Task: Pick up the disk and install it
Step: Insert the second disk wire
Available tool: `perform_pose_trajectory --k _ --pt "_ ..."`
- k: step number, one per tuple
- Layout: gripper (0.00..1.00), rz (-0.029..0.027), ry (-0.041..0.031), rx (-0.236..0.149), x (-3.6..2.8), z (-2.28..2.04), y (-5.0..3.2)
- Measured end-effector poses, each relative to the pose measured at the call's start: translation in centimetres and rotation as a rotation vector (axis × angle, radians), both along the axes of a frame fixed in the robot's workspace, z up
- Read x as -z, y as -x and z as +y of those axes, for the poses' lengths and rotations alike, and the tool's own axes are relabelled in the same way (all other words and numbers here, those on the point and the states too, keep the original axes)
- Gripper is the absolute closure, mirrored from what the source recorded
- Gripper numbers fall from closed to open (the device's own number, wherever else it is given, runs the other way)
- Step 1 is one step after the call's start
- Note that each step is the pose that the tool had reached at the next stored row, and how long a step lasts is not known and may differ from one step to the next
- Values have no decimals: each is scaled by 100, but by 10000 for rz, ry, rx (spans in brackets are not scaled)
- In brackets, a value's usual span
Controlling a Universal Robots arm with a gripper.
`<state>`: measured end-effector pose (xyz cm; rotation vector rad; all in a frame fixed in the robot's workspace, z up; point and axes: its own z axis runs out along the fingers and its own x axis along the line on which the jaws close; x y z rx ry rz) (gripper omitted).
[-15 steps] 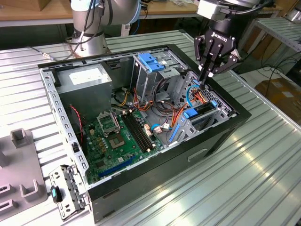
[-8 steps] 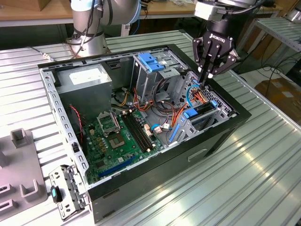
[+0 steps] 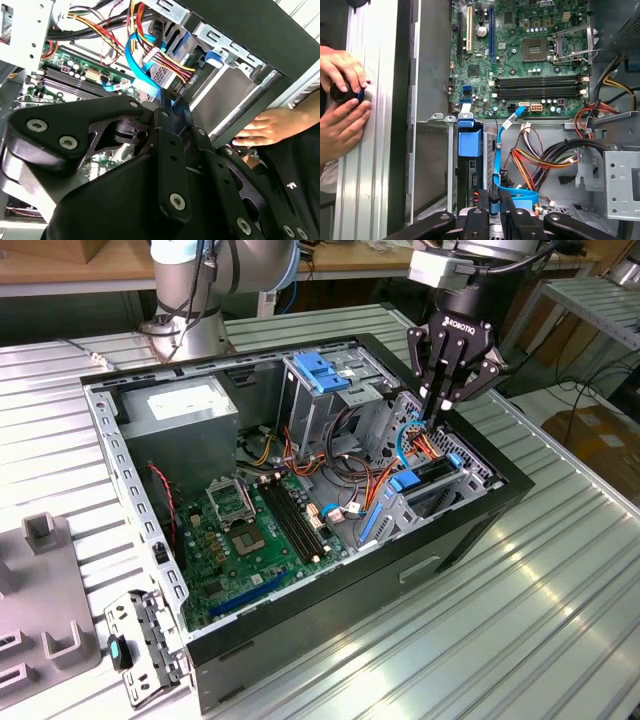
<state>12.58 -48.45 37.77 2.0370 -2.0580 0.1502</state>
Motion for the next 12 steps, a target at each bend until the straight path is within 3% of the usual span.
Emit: perform_pose_trajectory --k 4,8,9,10,12 --pt "76 0 273 -1 28 13 0" --pt "75 0 386 0 40 28 0" --pt "69 0 426 0 43 35 0" --pt "69 0 464 0 45 41 0" --pt "69 0 585 0 62 47 0"
